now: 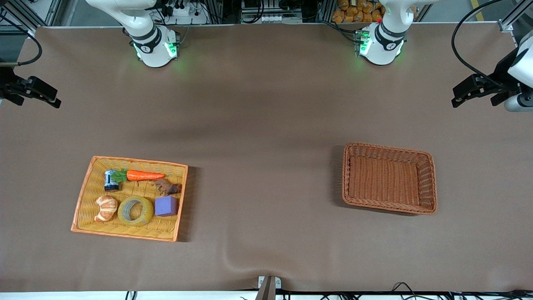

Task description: Transfer tape with both arms

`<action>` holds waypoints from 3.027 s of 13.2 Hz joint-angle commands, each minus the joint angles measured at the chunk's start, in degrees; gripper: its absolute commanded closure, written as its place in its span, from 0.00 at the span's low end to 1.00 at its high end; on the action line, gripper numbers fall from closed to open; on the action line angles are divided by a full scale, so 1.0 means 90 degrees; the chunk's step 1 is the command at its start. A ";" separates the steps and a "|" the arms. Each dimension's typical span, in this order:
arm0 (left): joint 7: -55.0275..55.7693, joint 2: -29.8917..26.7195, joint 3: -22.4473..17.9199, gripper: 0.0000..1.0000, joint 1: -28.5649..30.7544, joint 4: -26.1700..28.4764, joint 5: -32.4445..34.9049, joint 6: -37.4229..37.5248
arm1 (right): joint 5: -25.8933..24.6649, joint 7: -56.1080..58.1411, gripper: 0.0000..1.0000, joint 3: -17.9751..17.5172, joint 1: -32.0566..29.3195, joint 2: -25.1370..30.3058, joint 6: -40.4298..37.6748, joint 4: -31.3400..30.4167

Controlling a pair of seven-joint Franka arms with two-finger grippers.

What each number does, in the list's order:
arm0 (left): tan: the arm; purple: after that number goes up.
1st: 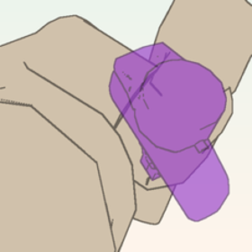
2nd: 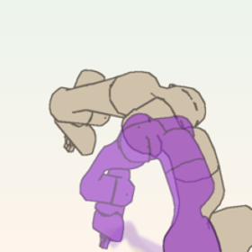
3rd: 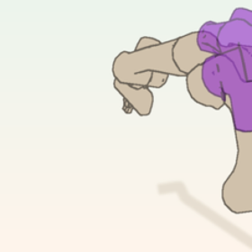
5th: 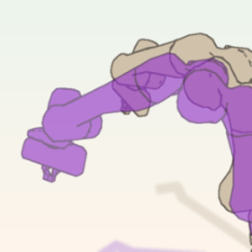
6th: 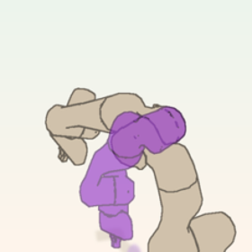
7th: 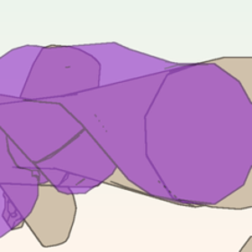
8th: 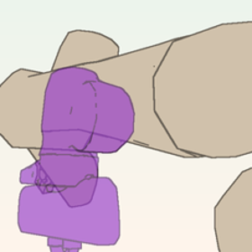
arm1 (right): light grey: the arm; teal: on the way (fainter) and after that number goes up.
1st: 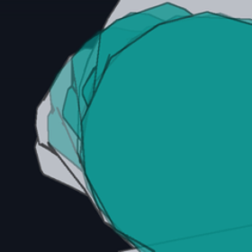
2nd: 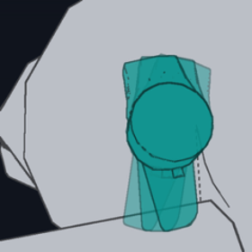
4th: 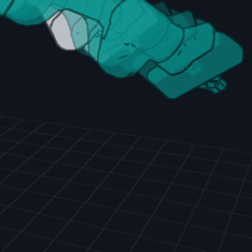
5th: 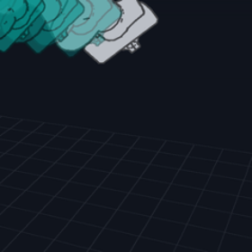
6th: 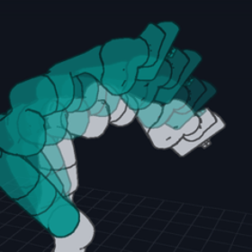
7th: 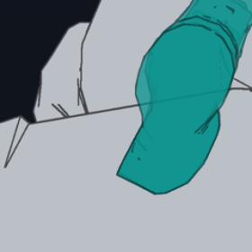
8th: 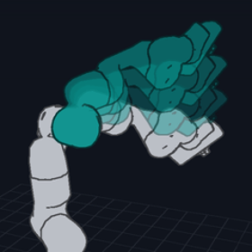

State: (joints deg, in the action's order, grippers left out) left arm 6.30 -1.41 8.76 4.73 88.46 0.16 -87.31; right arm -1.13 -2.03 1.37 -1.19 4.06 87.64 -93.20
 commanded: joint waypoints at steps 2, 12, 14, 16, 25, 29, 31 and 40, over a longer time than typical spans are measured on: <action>-0.0046 -0.0078 -0.0036 0.00 0.0079 -0.0113 -0.0077 0.0179 | -0.0069 -0.0067 0.00 -0.0025 0.0025 -0.0148 -0.0080 0.0073; -0.0046 -0.0049 -0.0105 0.00 0.0109 -0.0093 -0.0076 0.0346 | -0.0001 -0.0164 0.00 -0.0035 0.0248 -0.0608 0.1005 0.0092; -0.0065 -0.0058 -0.0105 0.00 0.0109 -0.0054 -0.0076 0.0346 | -0.0001 -0.0349 0.00 -0.0025 0.0230 -0.0918 0.1189 0.0150; -0.0075 -0.0049 -0.0105 0.00 0.0109 -0.0044 -0.0076 0.0355 | 0.0019 -0.0360 0.00 -0.0006 0.0123 -0.1445 0.1802 0.0248; -0.0056 0.0020 -0.0095 0.00 0.0089 -0.0044 -0.0145 0.0346 | 0.0643 -0.1499 0.00 0.0004 -0.0298 -0.3837 0.2558 0.1097; -0.0055 0.0020 -0.0095 0.00 0.0109 -0.0054 -0.0164 0.0346 | 0.0605 -0.2886 0.00 0.0004 -0.0132 -0.4689 0.2674 0.1635; -0.0046 0.0020 -0.0095 0.00 0.0089 -0.0044 -0.0164 0.0346 | 0.0546 -0.3473 0.00 0.0004 0.0054 -0.4913 0.3083 0.1587; -0.0085 0.0010 -0.0095 0.00 0.0109 -0.0015 -0.0174 0.0443 | 0.0566 -0.3632 0.00 0.0004 0.0015 -0.5705 0.3876 0.1518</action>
State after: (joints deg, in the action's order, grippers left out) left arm 6.30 -1.15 7.95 5.41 88.52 0.15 -84.28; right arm 3.77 -34.08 1.58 -0.52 -46.41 123.28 -81.09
